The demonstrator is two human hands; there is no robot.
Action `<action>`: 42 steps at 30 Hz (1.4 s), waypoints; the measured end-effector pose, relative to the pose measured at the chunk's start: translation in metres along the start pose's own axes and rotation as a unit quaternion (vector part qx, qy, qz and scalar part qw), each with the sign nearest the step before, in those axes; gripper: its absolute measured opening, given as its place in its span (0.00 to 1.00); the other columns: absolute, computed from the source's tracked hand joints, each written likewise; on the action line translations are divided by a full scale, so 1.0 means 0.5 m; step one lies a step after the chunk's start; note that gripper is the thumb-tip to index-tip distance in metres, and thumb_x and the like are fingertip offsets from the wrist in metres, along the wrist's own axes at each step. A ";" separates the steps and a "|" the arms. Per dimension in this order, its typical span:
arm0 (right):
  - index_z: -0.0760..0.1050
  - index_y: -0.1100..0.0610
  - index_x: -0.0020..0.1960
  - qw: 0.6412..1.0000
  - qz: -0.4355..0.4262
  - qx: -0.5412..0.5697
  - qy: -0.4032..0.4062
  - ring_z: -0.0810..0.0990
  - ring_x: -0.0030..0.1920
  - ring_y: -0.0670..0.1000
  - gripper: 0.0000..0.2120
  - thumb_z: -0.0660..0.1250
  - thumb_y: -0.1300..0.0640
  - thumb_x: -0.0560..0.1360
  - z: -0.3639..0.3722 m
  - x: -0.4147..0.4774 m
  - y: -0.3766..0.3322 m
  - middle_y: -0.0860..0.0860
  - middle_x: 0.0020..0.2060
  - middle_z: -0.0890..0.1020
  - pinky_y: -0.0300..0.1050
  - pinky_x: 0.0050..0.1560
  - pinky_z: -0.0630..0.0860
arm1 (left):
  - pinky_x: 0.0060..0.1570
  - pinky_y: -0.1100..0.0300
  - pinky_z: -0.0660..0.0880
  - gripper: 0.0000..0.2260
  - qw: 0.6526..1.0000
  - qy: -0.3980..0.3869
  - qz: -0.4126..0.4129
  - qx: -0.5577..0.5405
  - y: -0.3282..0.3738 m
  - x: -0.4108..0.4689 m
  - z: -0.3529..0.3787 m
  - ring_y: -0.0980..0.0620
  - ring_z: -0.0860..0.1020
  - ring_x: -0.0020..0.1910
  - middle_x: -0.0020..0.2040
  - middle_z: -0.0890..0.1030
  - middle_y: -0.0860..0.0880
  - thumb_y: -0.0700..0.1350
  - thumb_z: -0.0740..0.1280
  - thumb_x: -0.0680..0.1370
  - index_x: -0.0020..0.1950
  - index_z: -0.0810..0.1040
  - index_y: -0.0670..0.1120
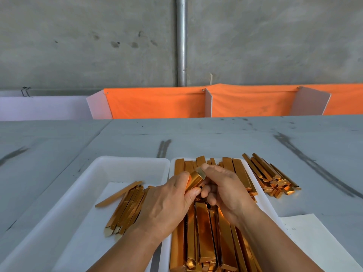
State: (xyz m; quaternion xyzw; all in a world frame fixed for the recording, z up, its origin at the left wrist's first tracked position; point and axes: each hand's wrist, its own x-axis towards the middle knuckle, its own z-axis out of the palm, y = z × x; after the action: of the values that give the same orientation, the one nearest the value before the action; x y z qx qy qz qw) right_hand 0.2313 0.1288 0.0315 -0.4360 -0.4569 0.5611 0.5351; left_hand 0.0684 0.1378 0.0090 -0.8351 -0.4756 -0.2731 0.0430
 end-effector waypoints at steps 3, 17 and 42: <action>0.80 0.60 0.47 1.000 -0.013 -0.007 -0.007 0.71 0.23 0.47 0.12 0.68 0.51 0.78 -0.002 0.000 0.001 0.55 0.28 0.77 0.38 0.23 0.67 | 0.36 0.66 0.68 0.23 1.000 0.000 0.003 0.004 0.003 0.000 -0.004 0.57 0.75 0.39 0.47 0.71 0.58 0.68 0.38 0.75 0.60 0.57 0.57; 0.83 0.58 0.42 0.996 -0.073 -0.040 0.033 0.68 0.20 0.50 0.07 0.70 0.57 0.77 -0.006 0.008 0.014 0.58 0.25 0.77 0.40 0.23 0.69 | 0.36 0.66 0.68 0.23 1.000 -0.015 0.008 0.020 0.004 -0.002 -0.006 0.57 0.77 0.41 0.49 0.74 0.58 0.68 0.41 0.75 0.62 0.59 0.57; 0.84 0.58 0.44 0.995 -0.071 -0.062 0.022 0.73 0.24 0.50 0.05 0.70 0.61 0.77 -0.013 0.009 0.007 0.58 0.29 0.79 0.39 0.26 0.73 | 0.37 0.64 0.74 0.23 1.000 0.001 0.009 0.018 0.002 -0.001 -0.005 0.58 0.77 0.39 0.45 0.72 0.59 0.68 0.41 0.76 0.62 0.60 0.57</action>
State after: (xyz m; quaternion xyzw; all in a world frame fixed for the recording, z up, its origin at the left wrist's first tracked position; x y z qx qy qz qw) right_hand 0.2369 0.1333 0.0268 -0.4470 -0.5087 0.4826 0.5554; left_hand 0.0679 0.1360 0.0112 -0.8383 -0.4724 -0.2654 0.0609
